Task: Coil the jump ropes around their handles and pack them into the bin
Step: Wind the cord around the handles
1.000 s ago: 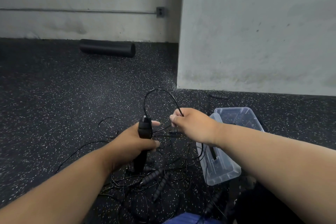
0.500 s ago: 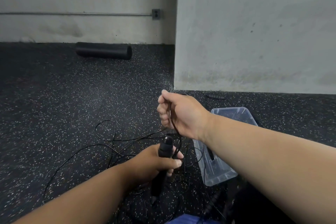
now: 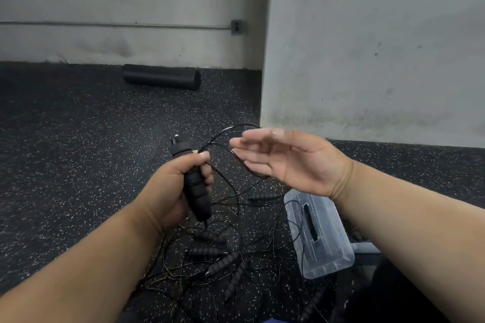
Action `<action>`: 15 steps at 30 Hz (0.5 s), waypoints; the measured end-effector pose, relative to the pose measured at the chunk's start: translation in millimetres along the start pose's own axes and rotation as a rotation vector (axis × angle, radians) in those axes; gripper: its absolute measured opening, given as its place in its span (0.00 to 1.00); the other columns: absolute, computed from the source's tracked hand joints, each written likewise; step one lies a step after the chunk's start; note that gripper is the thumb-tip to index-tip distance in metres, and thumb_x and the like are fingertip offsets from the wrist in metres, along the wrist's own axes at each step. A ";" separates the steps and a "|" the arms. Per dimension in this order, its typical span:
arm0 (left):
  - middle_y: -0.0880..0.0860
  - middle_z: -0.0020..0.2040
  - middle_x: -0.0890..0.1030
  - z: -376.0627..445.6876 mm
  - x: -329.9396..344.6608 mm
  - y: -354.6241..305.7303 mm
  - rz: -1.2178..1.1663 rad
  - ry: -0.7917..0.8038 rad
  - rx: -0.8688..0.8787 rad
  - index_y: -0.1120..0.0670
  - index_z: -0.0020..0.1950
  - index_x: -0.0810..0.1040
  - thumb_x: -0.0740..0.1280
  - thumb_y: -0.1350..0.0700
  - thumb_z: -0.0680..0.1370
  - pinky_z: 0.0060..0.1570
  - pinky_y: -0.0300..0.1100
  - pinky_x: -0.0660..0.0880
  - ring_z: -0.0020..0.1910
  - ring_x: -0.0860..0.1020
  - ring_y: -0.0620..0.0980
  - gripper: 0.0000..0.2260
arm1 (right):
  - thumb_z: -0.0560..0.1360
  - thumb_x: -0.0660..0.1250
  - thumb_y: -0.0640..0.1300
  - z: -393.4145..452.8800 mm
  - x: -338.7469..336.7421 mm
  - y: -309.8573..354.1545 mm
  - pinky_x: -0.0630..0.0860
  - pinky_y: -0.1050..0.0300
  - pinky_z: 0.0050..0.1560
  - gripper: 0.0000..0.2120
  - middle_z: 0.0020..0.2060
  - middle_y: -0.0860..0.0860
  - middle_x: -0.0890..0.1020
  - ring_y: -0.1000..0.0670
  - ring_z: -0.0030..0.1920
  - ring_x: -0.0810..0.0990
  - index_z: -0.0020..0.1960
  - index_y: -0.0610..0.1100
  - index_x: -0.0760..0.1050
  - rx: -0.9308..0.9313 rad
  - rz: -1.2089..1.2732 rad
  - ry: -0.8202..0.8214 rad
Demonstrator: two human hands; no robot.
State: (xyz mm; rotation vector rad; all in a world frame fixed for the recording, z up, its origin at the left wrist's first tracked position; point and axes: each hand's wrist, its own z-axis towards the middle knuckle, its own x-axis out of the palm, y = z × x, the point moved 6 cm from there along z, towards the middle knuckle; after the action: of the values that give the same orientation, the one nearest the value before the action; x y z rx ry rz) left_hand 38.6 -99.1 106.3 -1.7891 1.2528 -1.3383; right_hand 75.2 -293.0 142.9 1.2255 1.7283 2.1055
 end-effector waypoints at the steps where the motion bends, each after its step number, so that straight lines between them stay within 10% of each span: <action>1: 0.51 0.34 0.73 -0.2 -2.4 -0.8 0.007 -0.013 0.000 0.54 0.45 0.74 0.70 0.55 0.73 0.39 0.43 0.72 0.33 0.73 0.49 0.06 | 0.80 0.64 0.44 0.3 -1.3 2.4 0.69 0.42 0.76 0.16 0.68 0.35 0.78 0.35 0.73 0.74 0.63 0.38 0.82 -0.007 -0.005 -0.019; 6: 0.51 0.34 0.72 -4.0 -0.1 -2.1 -0.106 0.035 0.004 0.54 0.45 0.74 0.69 0.56 0.73 0.38 0.43 0.73 0.33 0.72 0.48 0.05 | 0.78 0.65 0.43 1.1 -29.4 -17.3 0.84 0.52 0.49 0.07 0.40 0.45 0.85 0.45 0.44 0.86 0.44 0.42 0.80 -0.021 -0.104 -0.404; 9: 0.49 0.34 0.71 -12.6 14.8 -11.2 -0.209 0.129 0.007 0.54 0.45 0.75 0.67 0.55 0.76 0.37 0.42 0.74 0.33 0.71 0.48 0.03 | 0.72 0.63 0.47 0.4 -35.4 -52.5 0.81 0.47 0.54 0.10 0.41 0.49 0.83 0.45 0.45 0.82 0.50 0.43 0.77 0.062 -0.337 -0.536; 12: 0.48 0.34 0.70 -17.6 22.5 -14.3 -0.284 0.195 -0.005 0.53 0.44 0.75 0.65 0.54 0.78 0.38 0.41 0.75 0.33 0.71 0.46 0.05 | 0.79 0.66 0.46 6.3 -9.7 -97.2 0.80 0.45 0.51 0.21 0.53 0.53 0.82 0.43 0.43 0.81 0.71 0.52 0.71 0.333 -0.679 -0.297; 15: 0.48 0.35 0.72 -12.7 11.1 -12.8 -0.265 0.118 0.003 0.54 0.49 0.78 0.67 0.55 0.78 0.38 0.41 0.74 0.34 0.72 0.46 0.04 | 0.87 0.60 0.49 8.5 1.4 -113.0 0.73 0.54 0.35 0.12 0.41 0.50 0.79 0.54 0.32 0.71 0.62 0.44 0.78 0.427 -0.866 -0.195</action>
State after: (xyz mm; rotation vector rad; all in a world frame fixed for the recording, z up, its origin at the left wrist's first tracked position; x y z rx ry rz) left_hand 31.7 -103.1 126.0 -1.9506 1.0999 -1.6108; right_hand 39.0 -249.4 44.8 0.5284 2.1321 1.1259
